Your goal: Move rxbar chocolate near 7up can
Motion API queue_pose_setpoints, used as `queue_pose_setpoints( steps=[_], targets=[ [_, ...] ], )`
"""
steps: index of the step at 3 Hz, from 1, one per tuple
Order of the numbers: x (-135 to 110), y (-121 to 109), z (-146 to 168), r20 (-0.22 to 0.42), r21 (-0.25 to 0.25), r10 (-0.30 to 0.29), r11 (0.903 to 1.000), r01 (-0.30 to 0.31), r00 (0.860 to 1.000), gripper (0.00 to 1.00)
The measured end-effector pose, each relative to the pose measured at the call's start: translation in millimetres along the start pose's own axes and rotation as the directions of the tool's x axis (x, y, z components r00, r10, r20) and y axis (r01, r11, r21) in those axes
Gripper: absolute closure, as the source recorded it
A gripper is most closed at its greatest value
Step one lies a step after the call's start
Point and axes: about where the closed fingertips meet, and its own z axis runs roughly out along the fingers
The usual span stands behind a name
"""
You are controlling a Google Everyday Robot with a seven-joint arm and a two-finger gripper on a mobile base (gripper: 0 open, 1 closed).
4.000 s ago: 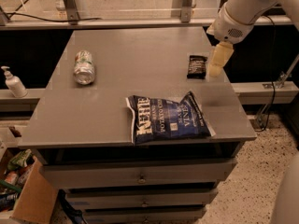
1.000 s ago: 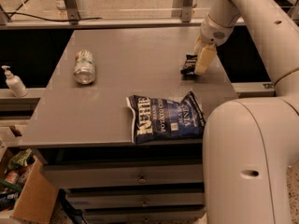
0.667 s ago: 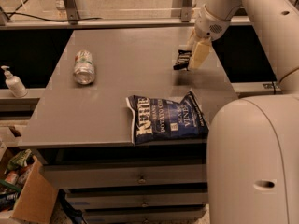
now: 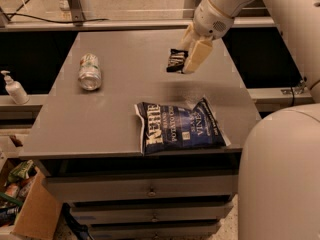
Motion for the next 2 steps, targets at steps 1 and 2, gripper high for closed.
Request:
queue_pose_setpoints(
  steps=[1,2],
  targets=[
    [-38,5,19,0.063,-0.012,-0.067,0.9976,0.068,0.996,1.00],
    [-70,5,41,0.092,-0.008,-0.114,0.9933,0.116,0.989,1.00]
  ],
)
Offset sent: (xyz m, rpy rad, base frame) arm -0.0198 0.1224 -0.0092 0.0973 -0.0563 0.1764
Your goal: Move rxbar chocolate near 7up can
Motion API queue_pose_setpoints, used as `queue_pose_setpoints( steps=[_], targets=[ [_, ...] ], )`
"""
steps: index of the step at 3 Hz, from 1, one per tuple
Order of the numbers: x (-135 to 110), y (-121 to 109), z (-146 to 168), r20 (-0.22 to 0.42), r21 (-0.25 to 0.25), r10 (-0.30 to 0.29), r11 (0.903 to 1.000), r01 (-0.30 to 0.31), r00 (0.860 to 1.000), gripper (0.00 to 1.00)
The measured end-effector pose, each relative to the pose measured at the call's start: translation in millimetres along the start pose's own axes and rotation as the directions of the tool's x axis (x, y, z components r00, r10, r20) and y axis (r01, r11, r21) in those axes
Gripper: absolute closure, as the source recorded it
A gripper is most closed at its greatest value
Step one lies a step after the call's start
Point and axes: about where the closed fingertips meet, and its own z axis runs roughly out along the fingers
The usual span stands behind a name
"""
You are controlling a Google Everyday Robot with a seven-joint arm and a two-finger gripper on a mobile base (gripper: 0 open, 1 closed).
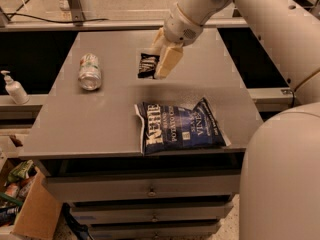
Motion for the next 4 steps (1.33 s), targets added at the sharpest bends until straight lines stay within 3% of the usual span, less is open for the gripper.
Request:
queue_pose_setpoints(
  steps=[2,4],
  targets=[
    [-38,-21,37,-0.013,0.040,-0.033,0.9986,0.034,0.999,1.00],
    [-51,-52,72,-0.082,0.078,-0.047,0.9955,0.054,0.996,1.00]
  ],
)
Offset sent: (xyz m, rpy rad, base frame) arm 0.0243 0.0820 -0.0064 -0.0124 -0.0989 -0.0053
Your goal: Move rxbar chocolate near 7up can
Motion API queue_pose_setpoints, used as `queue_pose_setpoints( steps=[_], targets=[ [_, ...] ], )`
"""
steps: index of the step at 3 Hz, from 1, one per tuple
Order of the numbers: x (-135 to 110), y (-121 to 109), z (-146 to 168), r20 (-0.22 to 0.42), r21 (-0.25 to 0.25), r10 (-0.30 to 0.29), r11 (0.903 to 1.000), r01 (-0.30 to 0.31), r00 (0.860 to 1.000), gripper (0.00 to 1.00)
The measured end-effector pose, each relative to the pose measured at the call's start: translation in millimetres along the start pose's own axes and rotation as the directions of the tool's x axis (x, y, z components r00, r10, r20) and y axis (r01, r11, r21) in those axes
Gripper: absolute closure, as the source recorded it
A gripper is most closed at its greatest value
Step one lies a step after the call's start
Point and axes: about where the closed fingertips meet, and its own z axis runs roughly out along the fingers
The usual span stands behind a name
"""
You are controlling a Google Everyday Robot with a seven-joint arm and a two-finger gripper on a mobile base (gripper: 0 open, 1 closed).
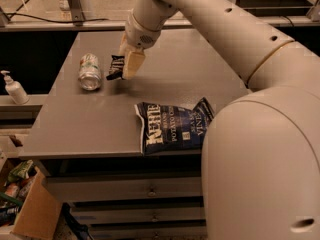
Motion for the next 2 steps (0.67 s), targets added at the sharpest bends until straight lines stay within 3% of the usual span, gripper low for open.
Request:
queue_pose_setpoints(
  steps=[2],
  targets=[
    [-1,-9,31,-0.045,-0.015,0.001,0.9999,-0.002,0.999,1.00]
  ],
)
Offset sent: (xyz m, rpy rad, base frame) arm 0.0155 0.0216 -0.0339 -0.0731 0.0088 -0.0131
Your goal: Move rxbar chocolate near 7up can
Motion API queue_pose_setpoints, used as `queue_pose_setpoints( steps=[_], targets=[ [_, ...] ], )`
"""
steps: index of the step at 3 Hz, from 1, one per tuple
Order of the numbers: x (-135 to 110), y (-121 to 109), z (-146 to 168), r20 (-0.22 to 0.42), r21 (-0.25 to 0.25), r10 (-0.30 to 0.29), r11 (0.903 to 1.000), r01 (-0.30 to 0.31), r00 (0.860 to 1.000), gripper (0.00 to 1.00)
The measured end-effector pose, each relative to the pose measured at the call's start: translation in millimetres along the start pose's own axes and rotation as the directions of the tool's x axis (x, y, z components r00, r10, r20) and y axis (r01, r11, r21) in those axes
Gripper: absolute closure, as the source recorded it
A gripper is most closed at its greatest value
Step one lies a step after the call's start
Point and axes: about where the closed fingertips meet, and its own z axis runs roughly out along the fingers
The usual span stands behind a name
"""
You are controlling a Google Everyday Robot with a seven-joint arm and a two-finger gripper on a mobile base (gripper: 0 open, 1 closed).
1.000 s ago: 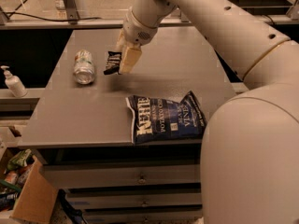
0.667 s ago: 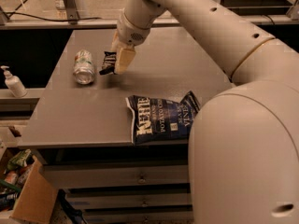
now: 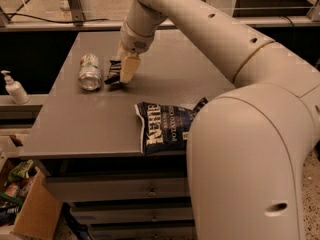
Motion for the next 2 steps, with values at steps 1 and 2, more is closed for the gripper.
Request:
queue_pose_setpoints(
  steps=[1,2],
  targets=[
    [2.8,4.5,11.7,-0.021,-0.025,0.003,0.9997,-0.003,1.000,0.82],
    [1.5,10.0,19.7,-0.031,-0.050,0.001,0.9988,-0.002,1.000,0.59]
  ],
)
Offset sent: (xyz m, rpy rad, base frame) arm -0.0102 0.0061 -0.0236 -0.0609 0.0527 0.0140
